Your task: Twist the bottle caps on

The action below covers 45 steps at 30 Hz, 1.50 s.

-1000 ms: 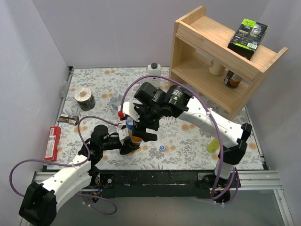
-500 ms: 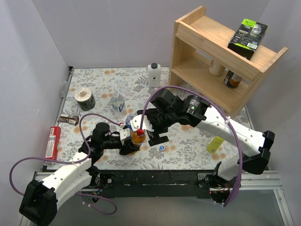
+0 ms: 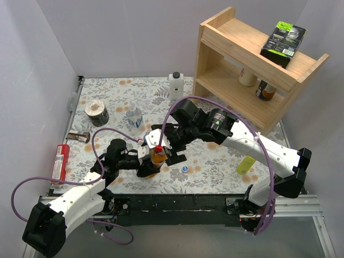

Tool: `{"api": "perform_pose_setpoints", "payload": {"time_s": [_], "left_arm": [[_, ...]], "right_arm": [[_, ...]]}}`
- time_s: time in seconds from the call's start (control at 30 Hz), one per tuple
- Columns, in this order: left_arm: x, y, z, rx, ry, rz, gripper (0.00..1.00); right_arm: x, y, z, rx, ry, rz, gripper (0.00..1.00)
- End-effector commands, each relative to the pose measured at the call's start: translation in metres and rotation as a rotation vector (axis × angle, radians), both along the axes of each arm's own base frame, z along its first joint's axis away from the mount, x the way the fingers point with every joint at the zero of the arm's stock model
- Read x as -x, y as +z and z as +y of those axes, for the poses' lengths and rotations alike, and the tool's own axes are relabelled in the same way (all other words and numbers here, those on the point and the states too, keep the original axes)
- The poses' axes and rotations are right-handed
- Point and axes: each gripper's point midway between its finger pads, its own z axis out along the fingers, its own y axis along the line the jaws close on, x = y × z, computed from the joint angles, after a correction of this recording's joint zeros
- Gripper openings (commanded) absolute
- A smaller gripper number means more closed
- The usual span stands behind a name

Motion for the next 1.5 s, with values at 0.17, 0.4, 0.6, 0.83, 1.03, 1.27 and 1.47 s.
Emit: {"api": "perform_pose_setpoints", "payload": {"time_s": [0.17,0.4,0.6,0.83,1.03,1.27,1.47], "left_arm": [[-0.010,0.024,-0.004,0.054,0.030,-0.048,0.00],[-0.019,0.028,-0.002,0.078,0.092,-0.016,0.00],[-0.024,0.032,-0.002,0.104,0.121,0.007,0.00],[-0.026,0.034,0.000,0.108,0.133,0.004,0.00],[-0.023,0.030,0.000,0.093,0.110,0.000,0.00],[-0.018,0.026,-0.001,0.066,0.057,-0.002,0.00],[-0.018,0.028,-0.002,0.065,0.045,0.001,0.00]], "right_arm": [[0.004,-0.011,0.002,0.053,0.018,0.051,0.92],[0.001,-0.012,-0.003,0.075,-0.019,0.043,0.91],[-0.002,-0.023,-0.014,0.142,-0.061,0.051,0.91],[-0.001,-0.037,-0.033,0.232,-0.115,0.069,0.87],[-0.028,-0.008,-0.047,0.152,-0.244,0.057,0.80],[-0.041,0.030,-0.008,-0.053,-0.190,0.072,0.88],[-0.028,0.019,0.012,-0.082,-0.079,0.081,0.90]]}}
